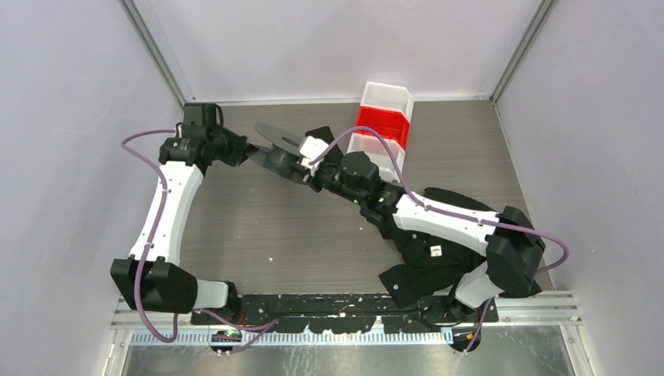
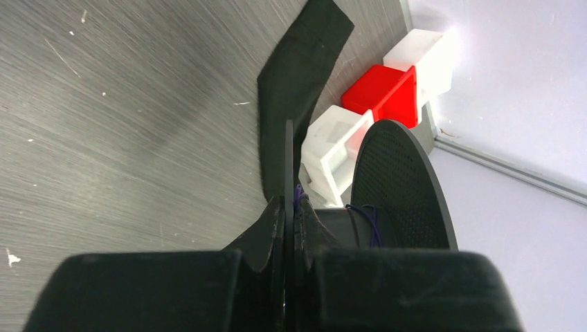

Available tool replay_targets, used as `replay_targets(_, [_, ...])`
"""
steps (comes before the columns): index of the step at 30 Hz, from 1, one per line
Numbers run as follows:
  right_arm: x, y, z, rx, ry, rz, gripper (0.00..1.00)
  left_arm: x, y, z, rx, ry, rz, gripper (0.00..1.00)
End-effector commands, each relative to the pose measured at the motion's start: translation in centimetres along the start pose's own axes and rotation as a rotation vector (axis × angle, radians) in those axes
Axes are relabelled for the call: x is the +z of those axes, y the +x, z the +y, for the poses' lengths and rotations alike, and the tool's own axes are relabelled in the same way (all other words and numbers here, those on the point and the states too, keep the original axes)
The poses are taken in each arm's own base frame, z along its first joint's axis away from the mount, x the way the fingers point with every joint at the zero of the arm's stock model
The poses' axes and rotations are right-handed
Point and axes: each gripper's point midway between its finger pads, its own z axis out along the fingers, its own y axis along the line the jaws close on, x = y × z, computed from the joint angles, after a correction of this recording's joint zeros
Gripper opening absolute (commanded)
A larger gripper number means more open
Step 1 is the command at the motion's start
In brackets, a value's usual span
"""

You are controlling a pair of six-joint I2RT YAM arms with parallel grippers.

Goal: Wrap the cables

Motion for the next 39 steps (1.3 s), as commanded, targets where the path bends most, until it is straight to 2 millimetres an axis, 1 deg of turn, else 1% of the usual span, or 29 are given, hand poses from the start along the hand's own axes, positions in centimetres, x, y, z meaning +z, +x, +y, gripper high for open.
replay_targets(1, [1.0, -4.0, -0.8, -0.018, 0.048, -0.124, 0.00, -1.5, -0.8, -2.3, 0.037, 0.067, -0.039, 0.01])
replay_targets(6, [2.0, -3.2, 0.1, -0.032, 0.037, -0.109, 0.01, -1.3, -0.3, -2.5, 0.028, 0.079, -0.011, 0.01])
replay_targets(7, [2.1, -2.8, -0.2, -0.037, 0.062, -0.096, 0.03, -1.3, -0.2, -2.5, 0.025, 0.082, -0.007, 0.01])
replay_targets(10, [2.4, -1.9, 0.0, -0.059, 0.074, -0.071, 0.05, -1.3, 0.0, -2.7, 0.022, 0.088, 0.003, 0.01])
replay_targets(11, [2.4, -1.7, 0.1, -0.066, 0.077, -0.064, 0.07, -1.4, 0.0, -2.8, 0.020, 0.091, 0.005, 0.01])
replay_targets(13, [2.5, -1.2, 0.1, -0.078, 0.083, -0.051, 0.16, -1.4, 0.1, -2.7, 0.013, 0.086, 0.011, 0.01])
replay_targets(17, [2.5, -0.8, 0.1, -0.090, 0.095, -0.037, 0.20, -0.8, 0.5, -2.3, -0.020, 0.079, 0.033, 0.01])
replay_targets(18, [2.5, -0.6, 0.1, -0.091, 0.096, -0.033, 0.23, -0.6, 0.7, -2.2, -0.030, 0.078, 0.044, 0.00])
replay_targets(22, [2.2, -0.7, 0.1, -0.097, 0.104, -0.030, 0.28, 0.3, 1.2, -1.8, -0.067, 0.066, 0.071, 0.00])
replay_targets(25, [1.7, -1.3, -0.1, -0.088, 0.113, -0.045, 0.36, 0.7, 1.1, -1.4, -0.075, 0.053, 0.072, 0.00])
replay_targets(32, [-0.1, -4.7, -0.2, -0.014, 0.101, -0.118, 0.36, 1.0, 0.3, -1.0, -0.065, 0.036, 0.030, 0.01])
replay_targets(39, [-2.9, -8.4, 0.6, 0.130, 0.039, -0.185, 0.37, 0.8, -0.4, -1.6, -0.038, 0.052, 0.000, 0.01])
